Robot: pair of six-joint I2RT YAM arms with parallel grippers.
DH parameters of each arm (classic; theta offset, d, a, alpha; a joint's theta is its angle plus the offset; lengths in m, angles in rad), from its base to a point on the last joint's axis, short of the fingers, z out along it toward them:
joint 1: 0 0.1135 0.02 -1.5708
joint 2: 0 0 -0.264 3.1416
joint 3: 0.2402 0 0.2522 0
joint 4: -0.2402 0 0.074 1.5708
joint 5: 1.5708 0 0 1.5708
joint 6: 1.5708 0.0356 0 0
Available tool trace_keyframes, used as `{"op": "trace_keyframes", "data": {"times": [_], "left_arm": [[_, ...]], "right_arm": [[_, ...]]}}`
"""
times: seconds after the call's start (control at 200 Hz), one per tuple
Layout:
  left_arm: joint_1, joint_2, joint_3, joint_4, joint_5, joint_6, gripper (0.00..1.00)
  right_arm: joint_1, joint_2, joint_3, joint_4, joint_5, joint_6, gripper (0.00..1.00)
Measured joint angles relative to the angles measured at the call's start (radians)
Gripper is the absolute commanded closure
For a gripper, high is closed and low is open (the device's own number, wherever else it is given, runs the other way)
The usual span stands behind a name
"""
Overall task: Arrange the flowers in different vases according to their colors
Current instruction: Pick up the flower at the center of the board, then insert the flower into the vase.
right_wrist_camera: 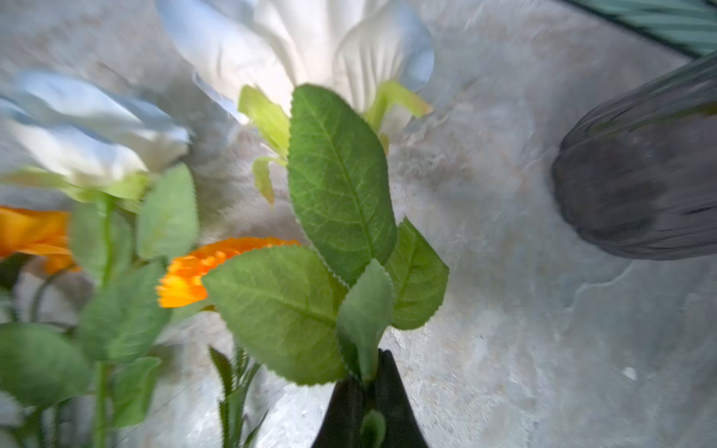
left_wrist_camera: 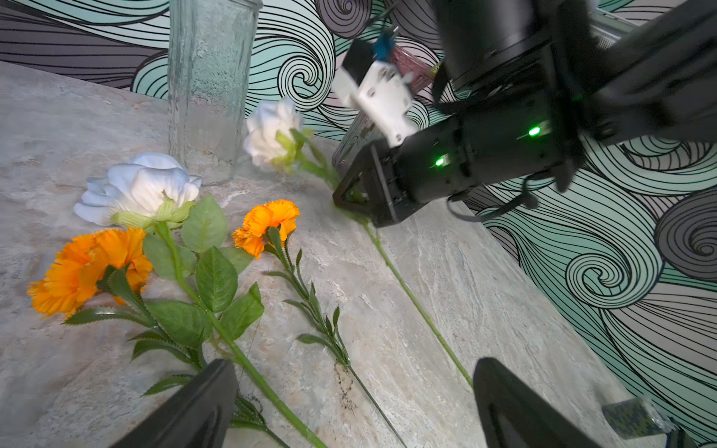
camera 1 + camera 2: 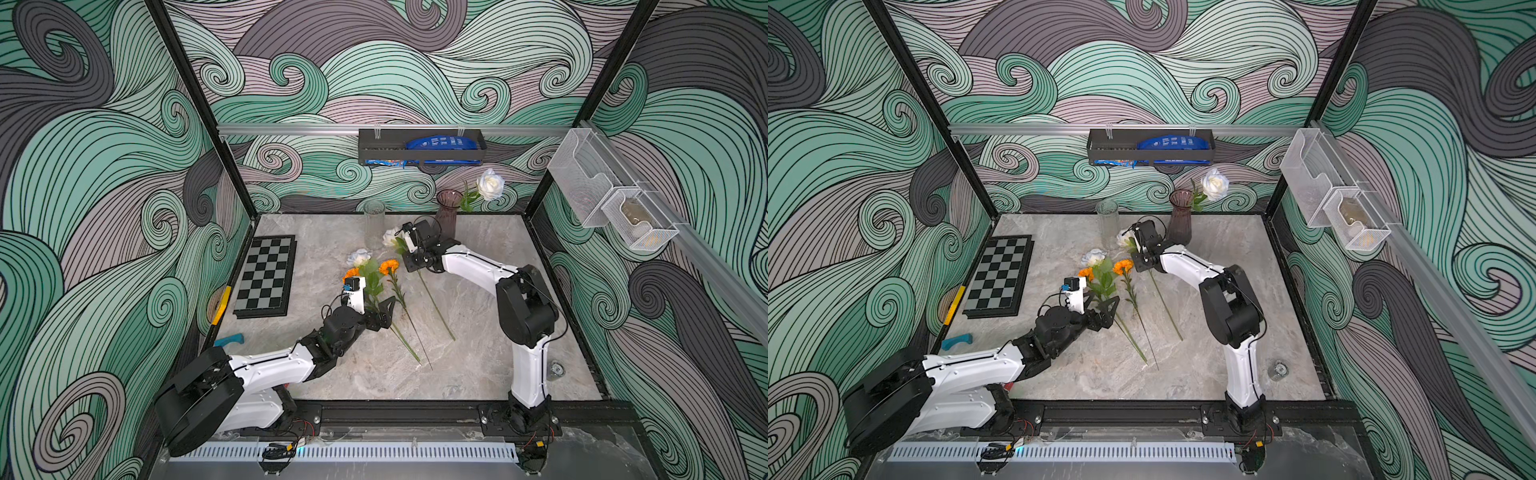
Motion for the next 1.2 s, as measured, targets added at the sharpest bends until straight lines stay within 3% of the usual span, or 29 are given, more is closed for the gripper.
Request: {"op": "trace_keyframes", "data": {"times": [0.165, 0.28, 0.395, 0.525, 0.695, 0.79, 0.94, 1.2], "left_arm": [[0.004, -0.066, -0.021, -0.015, -0.129, -0.050, 0.01], [0.014, -0.077, -0.048, -0.003, -0.138, -0.068, 0.01], [0.021, -0.040, -0.055, 0.034, -0.047, -0.064, 0.01], [0.021, 0.048, -0.045, 0.115, 0.166, -0.023, 0.02], [0.021, 0.146, 0.018, 0.137, 0.413, 0.016, 0.01], [0.020, 0.170, 0.053, 0.142, 0.488, 0.028, 0.01], [0.020, 0.172, 0.057, 0.144, 0.520, 0.044, 0.01], [0.020, 0.197, 0.068, 0.140, 0.518, 0.071, 0.01]], "right_arm": [[0.013, -0.162, 0.016, 0.004, 0.003, -0.003, 1.00], [0.027, -0.278, 0.011, 0.082, 0.021, -0.010, 1.00], [0.035, -0.443, -0.111, 0.334, 0.054, -0.037, 1.00], [0.034, -0.577, -0.316, 0.752, 0.117, -0.088, 1.00], [0.026, -0.484, -0.298, 1.039, 0.222, -0.182, 1.00], [0.014, -0.390, -0.231, 1.162, 0.267, -0.257, 1.00], [-0.030, -0.257, -0.077, 1.276, 0.309, -0.342, 1.00], [-0.149, -0.096, 0.158, 1.333, 0.321, -0.361, 1.00]]}}
